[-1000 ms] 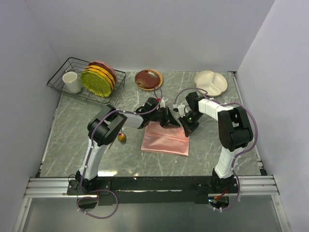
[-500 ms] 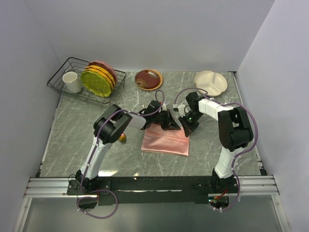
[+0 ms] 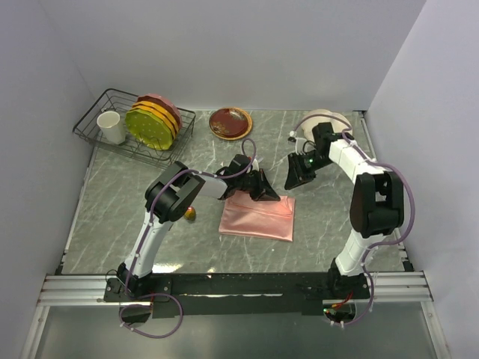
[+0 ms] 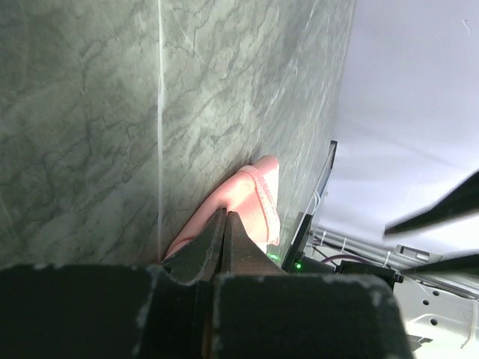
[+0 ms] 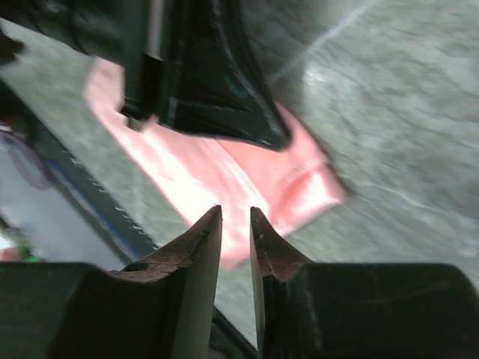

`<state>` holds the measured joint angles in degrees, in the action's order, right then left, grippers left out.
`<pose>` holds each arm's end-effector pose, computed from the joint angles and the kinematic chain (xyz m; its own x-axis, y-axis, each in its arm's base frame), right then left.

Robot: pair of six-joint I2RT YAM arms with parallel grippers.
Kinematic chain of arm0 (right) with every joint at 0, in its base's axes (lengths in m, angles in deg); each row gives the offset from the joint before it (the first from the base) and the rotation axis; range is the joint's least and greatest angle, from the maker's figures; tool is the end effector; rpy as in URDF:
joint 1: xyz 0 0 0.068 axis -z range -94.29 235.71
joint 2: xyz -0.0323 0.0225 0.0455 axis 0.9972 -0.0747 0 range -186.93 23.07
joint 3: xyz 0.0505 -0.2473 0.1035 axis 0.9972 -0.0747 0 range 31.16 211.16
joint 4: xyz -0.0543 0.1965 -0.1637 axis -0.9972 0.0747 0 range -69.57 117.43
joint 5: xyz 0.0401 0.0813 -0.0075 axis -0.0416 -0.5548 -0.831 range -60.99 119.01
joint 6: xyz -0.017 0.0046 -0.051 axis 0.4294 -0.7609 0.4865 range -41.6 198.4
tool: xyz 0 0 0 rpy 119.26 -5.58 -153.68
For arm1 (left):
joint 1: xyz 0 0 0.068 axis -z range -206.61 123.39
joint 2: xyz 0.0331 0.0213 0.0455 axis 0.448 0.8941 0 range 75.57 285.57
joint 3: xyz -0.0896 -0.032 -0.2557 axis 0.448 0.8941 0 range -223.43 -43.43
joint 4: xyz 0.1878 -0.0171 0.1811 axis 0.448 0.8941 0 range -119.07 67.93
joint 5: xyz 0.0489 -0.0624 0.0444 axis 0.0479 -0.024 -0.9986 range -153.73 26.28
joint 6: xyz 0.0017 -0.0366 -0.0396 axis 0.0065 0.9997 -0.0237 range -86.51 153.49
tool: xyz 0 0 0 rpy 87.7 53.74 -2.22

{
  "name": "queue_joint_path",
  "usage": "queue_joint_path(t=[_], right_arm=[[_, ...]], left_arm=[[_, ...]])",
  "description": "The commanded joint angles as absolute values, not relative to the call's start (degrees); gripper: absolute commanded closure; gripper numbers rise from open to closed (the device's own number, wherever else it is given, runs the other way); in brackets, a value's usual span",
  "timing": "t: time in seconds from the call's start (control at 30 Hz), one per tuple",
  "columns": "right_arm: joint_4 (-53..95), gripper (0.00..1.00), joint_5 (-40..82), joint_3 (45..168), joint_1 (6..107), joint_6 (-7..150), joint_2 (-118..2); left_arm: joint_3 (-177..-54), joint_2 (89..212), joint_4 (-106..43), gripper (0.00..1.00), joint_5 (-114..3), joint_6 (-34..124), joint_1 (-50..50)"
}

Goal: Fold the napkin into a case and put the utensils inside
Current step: Smooth out the 2/3-rectangle-folded napkin at the center of the board.

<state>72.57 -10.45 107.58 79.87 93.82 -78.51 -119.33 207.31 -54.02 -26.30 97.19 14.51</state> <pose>0.3386 0.0574 0.2232 -0.8777 -0.2962 -0.3768 -0.4678 0.7002 0.5393 0.3404 -0.3258 0.0890 -0.9918 -0.0792 -0.1004 0.0587 0.4159 -0.9075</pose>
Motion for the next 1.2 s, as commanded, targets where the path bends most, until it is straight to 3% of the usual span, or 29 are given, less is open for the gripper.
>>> queue_joint_path(t=[0.0,0.47,0.7,0.83,1.17], right_arm=[[66.06,0.74,-18.44,105.26,79.21,82.99,-80.54],[56.82,0.84,-7.57,90.75,79.39,76.57,-85.64],[57.0,0.88,-6.32,90.84,79.47,74.1,-88.28],[59.01,0.88,-13.16,93.47,79.47,75.59,-86.02],[58.14,0.84,-17.49,97.61,79.39,70.67,-79.93]], left_arm=[[-119.46,209.08,-49.2,0.99,-30.33,94.4,14.96],[-118.76,208.64,-50.42,0.99,-29.28,94.04,14.87],[-115.42,205.83,-62.61,0.85,-21.55,95.45,12.5],[-115.24,206.7,-61.41,0.95,-20.13,94.57,12.5],[-115.77,208.64,-60.01,0.99,-21.45,94.84,13.2]])
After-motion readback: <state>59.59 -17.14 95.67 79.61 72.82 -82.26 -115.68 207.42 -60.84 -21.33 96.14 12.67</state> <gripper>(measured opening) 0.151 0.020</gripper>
